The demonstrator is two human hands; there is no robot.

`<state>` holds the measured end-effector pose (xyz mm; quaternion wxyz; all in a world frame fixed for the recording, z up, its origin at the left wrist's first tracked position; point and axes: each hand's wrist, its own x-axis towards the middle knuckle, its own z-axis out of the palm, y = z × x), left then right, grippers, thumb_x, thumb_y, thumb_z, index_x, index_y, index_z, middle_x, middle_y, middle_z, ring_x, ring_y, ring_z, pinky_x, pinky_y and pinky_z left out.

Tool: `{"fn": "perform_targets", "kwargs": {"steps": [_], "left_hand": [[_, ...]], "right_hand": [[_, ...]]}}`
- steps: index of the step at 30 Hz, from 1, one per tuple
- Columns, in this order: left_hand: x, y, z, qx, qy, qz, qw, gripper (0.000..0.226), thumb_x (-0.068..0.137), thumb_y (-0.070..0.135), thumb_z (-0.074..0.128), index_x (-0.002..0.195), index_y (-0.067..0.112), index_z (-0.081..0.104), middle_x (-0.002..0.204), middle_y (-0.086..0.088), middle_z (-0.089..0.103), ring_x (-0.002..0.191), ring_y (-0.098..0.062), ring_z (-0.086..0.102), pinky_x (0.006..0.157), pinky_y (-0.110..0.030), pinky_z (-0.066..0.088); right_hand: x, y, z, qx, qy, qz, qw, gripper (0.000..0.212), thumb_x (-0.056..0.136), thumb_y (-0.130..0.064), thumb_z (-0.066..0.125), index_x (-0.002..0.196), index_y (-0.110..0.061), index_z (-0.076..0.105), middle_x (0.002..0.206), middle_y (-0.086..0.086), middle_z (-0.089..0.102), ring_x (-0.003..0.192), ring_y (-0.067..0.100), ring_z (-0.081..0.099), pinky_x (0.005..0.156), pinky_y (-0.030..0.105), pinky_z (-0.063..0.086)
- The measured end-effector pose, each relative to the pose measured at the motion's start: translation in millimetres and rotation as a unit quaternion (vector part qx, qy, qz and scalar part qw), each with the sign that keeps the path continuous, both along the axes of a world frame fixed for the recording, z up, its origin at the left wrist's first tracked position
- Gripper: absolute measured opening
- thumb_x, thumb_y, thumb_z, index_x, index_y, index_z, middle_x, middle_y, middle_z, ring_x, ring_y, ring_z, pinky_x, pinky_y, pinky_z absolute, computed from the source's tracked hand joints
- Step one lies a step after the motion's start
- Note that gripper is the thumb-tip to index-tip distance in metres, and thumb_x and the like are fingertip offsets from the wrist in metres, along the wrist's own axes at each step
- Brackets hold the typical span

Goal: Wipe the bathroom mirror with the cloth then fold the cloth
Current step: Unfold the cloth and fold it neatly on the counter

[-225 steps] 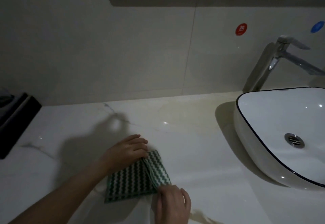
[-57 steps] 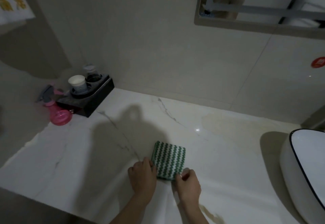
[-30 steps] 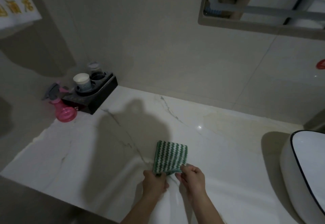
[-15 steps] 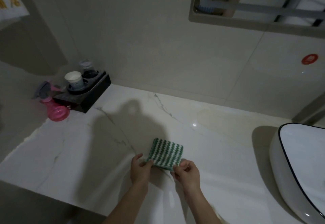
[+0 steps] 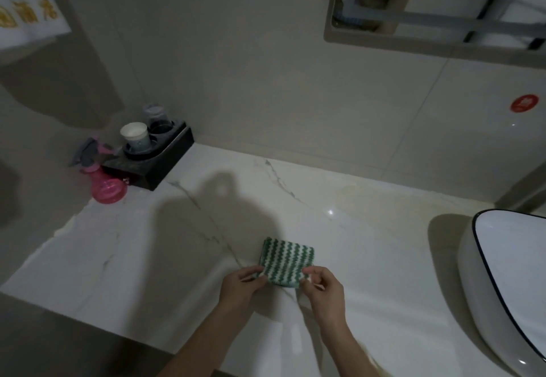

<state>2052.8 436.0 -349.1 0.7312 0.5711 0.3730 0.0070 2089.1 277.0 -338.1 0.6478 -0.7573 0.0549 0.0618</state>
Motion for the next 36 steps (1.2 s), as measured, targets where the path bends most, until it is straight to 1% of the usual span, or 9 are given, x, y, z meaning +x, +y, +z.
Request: {"fn": "perform_targets", "kwargs": {"steps": [3,7,12,15,19,23,27,31,36], "left_hand": [[0,0,2,0.027,-0.003,-0.059,0.998,0.028,0.083,-0.013,0.059,0.108,0.000,0.063,0.099,-0.019,0.063,0.070,-0.018,0.057,0.056,-0.012,0.049],[-1,-6,-3,0.063,0.004,-0.109,0.992,0.027,0.089,-0.010,0.052,0.109,0.003,0.064,0.097,-0.011,0.061,0.071,-0.015,0.053,0.055,-0.011,0.046],[1,-7,-5,0.075,-0.009,-0.084,0.994,0.017,0.085,-0.005,0.062,0.085,0.011,0.068,0.108,-0.015,0.064,0.095,-0.025,0.061,0.076,-0.022,0.051],[4,-6,0,0.074,-0.015,-0.061,0.995,0.018,0.083,-0.005,0.065,0.083,0.013,0.069,0.102,-0.013,0.067,0.096,-0.025,0.062,0.084,-0.029,0.051],[9,4,10,0.111,-0.039,-0.079,0.990,0.026,0.081,-0.001,0.068,0.079,0.025,0.072,0.101,-0.014,0.070,0.095,-0.025,0.065,0.095,-0.040,0.049],[9,15,32,0.126,-0.079,-0.063,0.987,0.019,0.083,-0.006,0.063,0.097,0.005,0.069,0.098,-0.015,0.069,0.084,-0.020,0.065,0.086,-0.032,0.052],[0,38,56,0.148,-0.106,-0.024,0.983,0.021,0.081,-0.006,0.065,0.089,0.012,0.069,0.089,-0.009,0.067,0.080,-0.017,0.063,0.077,-0.025,0.052],[-17,75,80,0.121,-0.115,0.051,0.985,0.019,0.080,-0.006,0.067,0.089,0.010,0.068,0.091,-0.016,0.066,0.080,-0.024,0.063,0.077,-0.030,0.054],[-45,137,100,0.102,-0.120,0.111,0.981,0.015,0.082,-0.004,0.066,0.096,0.003,0.065,0.087,-0.015,0.066,0.073,-0.017,0.067,0.065,-0.018,0.056]], "right_hand": [[-3,-2,-1,0.008,0.006,0.006,1.000,0.022,0.079,0.014,0.061,0.085,-0.006,0.065,0.062,0.001,0.040,0.054,0.007,0.040,0.056,0.018,0.037],[-5,-6,-8,0.002,0.025,-0.007,1.000,0.027,0.079,0.014,0.062,0.082,-0.013,0.066,0.062,0.003,0.036,0.053,0.007,0.037,0.059,0.026,0.035],[-10,-10,-11,0.018,0.056,-0.025,0.998,0.026,0.079,0.012,0.063,0.082,-0.013,0.067,0.064,0.007,0.042,0.060,0.019,0.043,0.065,0.033,0.040],[-8,-11,-4,0.021,0.050,-0.017,0.998,0.023,0.080,0.011,0.063,0.083,-0.012,0.066,0.060,0.002,0.043,0.053,0.012,0.043,0.060,0.030,0.040],[2,-7,13,0.020,0.034,-0.008,0.999,0.025,0.078,0.008,0.066,0.083,-0.016,0.068,0.066,0.005,0.053,0.065,0.022,0.053,0.070,0.038,0.048],[10,7,34,0.053,0.022,0.003,0.998,0.024,0.079,0.011,0.064,0.082,-0.013,0.067,0.066,0.003,0.063,0.068,0.022,0.060,0.075,0.043,0.053],[13,33,50,0.080,0.026,0.025,0.996,0.018,0.081,0.008,0.063,0.085,-0.009,0.068,0.064,0.001,0.060,0.070,0.024,0.060,0.079,0.044,0.053],[10,76,70,0.119,0.031,0.065,0.990,0.014,0.082,0.009,0.061,0.095,0.004,0.066,0.057,-0.005,0.056,0.064,0.017,0.058,0.072,0.033,0.054],[-2,141,88,0.130,0.039,0.139,0.981,0.012,0.084,0.005,0.062,0.091,-0.004,0.066,0.077,0.010,0.066,0.070,0.020,0.064,0.061,0.025,0.055]]}}
